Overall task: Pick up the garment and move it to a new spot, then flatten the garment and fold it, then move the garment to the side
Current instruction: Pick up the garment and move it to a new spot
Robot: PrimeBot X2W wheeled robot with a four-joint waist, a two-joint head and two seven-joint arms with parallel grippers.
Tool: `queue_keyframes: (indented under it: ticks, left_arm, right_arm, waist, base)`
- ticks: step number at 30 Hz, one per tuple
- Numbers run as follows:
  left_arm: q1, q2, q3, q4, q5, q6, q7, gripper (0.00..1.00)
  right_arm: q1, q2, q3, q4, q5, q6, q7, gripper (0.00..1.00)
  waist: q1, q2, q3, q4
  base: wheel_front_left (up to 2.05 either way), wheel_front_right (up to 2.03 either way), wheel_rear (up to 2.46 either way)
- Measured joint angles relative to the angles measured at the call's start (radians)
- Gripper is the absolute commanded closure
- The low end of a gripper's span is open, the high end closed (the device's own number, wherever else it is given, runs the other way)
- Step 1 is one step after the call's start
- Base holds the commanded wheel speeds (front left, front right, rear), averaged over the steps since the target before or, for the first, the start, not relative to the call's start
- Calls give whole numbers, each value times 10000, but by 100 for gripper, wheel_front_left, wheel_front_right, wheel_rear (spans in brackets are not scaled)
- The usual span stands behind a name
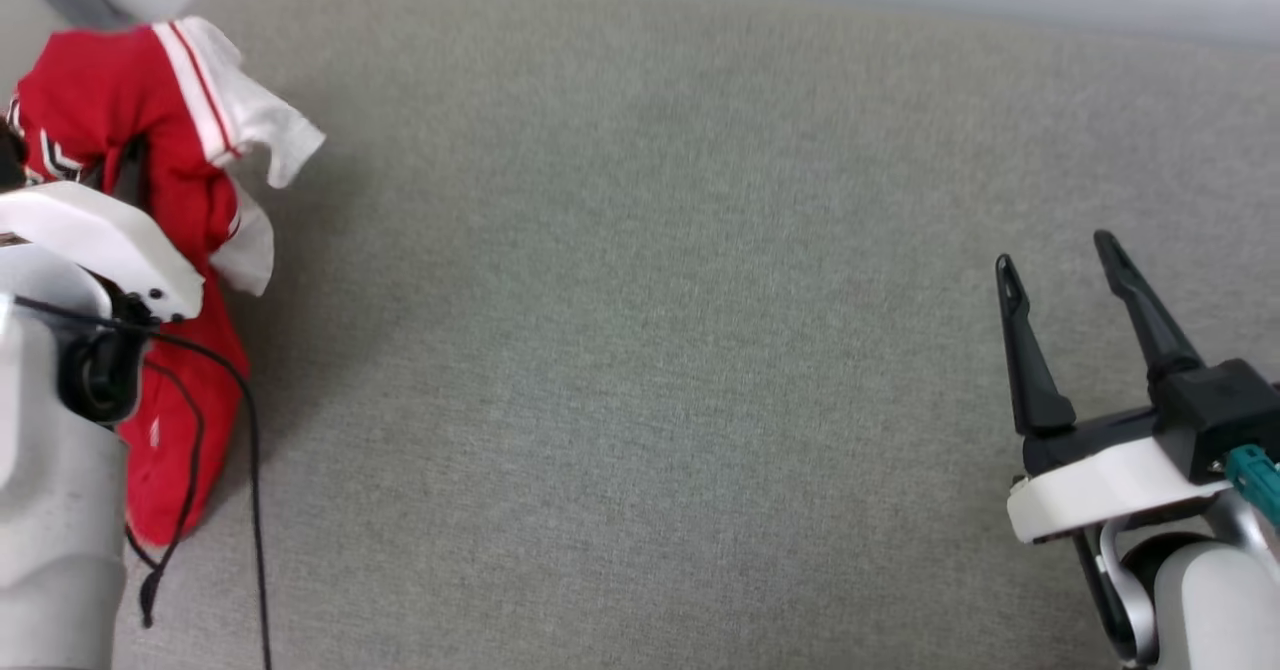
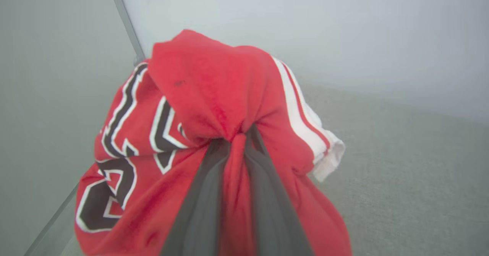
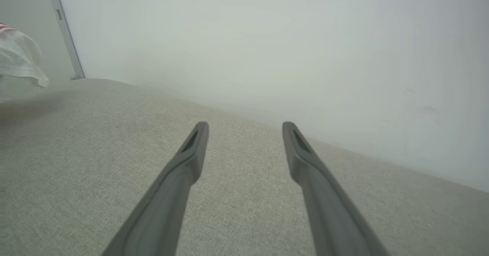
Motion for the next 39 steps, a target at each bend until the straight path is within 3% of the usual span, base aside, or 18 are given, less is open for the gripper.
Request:
queue_keyframes:
  ticks: [6, 14, 26, 33, 39]
  left_arm:
    - [362, -347, -230, -809, 397, 128, -1392, 100]
    - [1238, -1007, -763, -2073, 537, 259, -1873, 100]
    - [2456, -2533, -2378, -3588, 533, 176, -1411, 100]
    - [2766, -3331, -3990, -4134, 527, -117, -736, 100]
    - [3498, -3515, -5743, -3958, 642, -284, -173, 100]
  right_arm:
    - [360, 113, -155, 199, 167, 0, -96, 0]
    - [772, 138, -384, 426, 750, 0, -171, 0]
    - [1141, 142, -493, 593, 1243, 0, -217, 0]
    - [1205, 142, -635, 556, 1423, -2, -301, 0]
    - [1094, 144, -646, 598, 1536, 0, -426, 0]
  waist:
    - [-1, 1, -883, -118]
    - [-2, 0, -1647, -863]
    - [-1, 0, -2263, -2470]
    - [-1, 0, -1913, -3146]
    - [0, 1, -1273, -3344]
  base:
    - [0, 0, 0]
    - [0, 0, 0]
    - [0, 0, 0]
    - [0, 0, 0]
    - [0, 0, 0]
